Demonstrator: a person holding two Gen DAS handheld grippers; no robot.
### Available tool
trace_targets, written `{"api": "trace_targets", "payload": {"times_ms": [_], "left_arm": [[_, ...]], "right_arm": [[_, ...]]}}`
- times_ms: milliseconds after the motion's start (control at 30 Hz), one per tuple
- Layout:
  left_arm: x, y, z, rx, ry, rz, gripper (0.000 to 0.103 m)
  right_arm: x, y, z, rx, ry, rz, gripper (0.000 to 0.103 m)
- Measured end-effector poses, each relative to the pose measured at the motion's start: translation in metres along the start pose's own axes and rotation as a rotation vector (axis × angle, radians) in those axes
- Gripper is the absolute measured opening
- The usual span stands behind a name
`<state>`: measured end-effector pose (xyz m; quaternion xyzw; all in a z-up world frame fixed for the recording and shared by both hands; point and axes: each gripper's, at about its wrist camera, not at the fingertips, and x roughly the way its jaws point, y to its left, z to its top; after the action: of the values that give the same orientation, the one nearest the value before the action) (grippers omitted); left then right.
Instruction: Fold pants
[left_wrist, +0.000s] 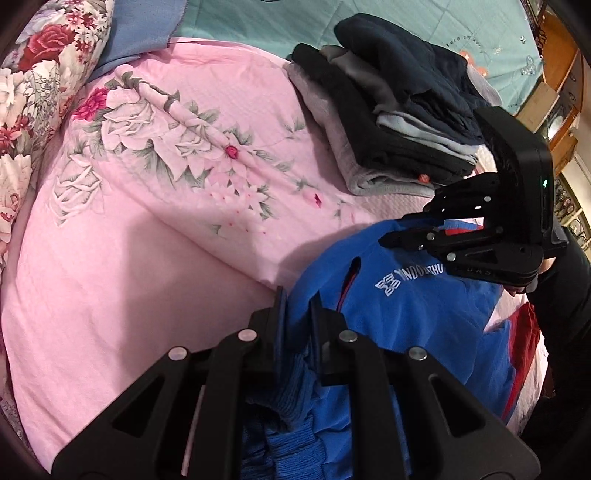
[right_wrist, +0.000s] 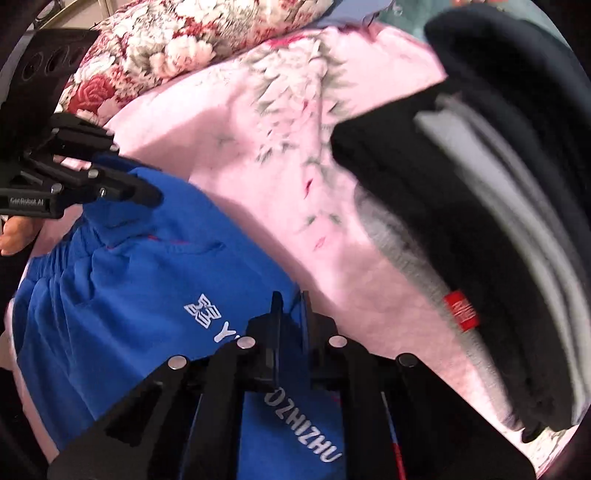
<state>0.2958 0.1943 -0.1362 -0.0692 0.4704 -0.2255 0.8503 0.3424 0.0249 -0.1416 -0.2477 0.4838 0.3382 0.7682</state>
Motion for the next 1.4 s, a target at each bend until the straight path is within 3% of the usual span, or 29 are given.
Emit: {"api": "trace_targets", "payload": {"times_ms": [133, 300, 533, 767, 967, 1100, 1167, 1200, 1233, 1267, 1333, 1400], "left_arm": [[0.011, 0.012, 0.004, -0.048, 0.017, 0.040, 0.012], [0.010, 0.008, 0.003, -0.028, 0.022, 0.059, 0.012], [-0.048, -0.029, -0.005, 0.029, -0.039, 0.082, 0.012], [-0.117, -0.066, -0.082, 0.090, -0.083, 0.130, 0.011], [-0.136, -0.059, -0.153, 0.012, -0.084, 0.131, 0.005], [-0.133, -0.065, -0.173, 0.026, -0.071, 0.139, 0.006], [-0.137, -0.076, -0.176, 0.069, -0.099, 0.172, 0.039], [-0.140, -0.082, -0.177, 0.086, -0.125, 0.200, 0.082], [-0.145, -0.090, -0.178, 0.122, -0.176, 0.238, 0.089], [-0.147, -0.097, -0.177, 0.164, -0.192, 0.266, 0.089], [-0.143, -0.111, -0.172, 0.254, -0.189, 0.356, 0.089], [-0.137, -0.117, -0.167, 0.313, -0.162, 0.370, 0.090]], "right_arm": [[-0.003, -0.008, 0.012, 0.036, -0.024, 0.002, 0.009], [0.007, -0.010, 0.009, 0.055, 0.005, -0.012, 0.009], [-0.082, 0.010, -0.014, 0.156, -0.099, 0.006, 0.009], [-0.148, 0.081, -0.069, 0.141, -0.166, 0.057, 0.009], [-0.147, 0.147, -0.120, 0.093, -0.141, 0.138, 0.009], [-0.139, 0.177, -0.146, 0.075, -0.123, 0.177, 0.007], [-0.134, 0.183, -0.145, 0.078, -0.134, 0.166, 0.007], [-0.136, 0.183, -0.145, 0.087, -0.146, 0.161, 0.007], [-0.139, 0.182, -0.142, 0.098, -0.161, 0.152, 0.007], [-0.144, 0.179, -0.138, 0.106, -0.179, 0.143, 0.007], [-0.151, 0.177, -0.135, 0.103, -0.202, 0.123, 0.007], [-0.150, 0.174, -0.130, 0.070, -0.168, 0.123, 0.008]]}}
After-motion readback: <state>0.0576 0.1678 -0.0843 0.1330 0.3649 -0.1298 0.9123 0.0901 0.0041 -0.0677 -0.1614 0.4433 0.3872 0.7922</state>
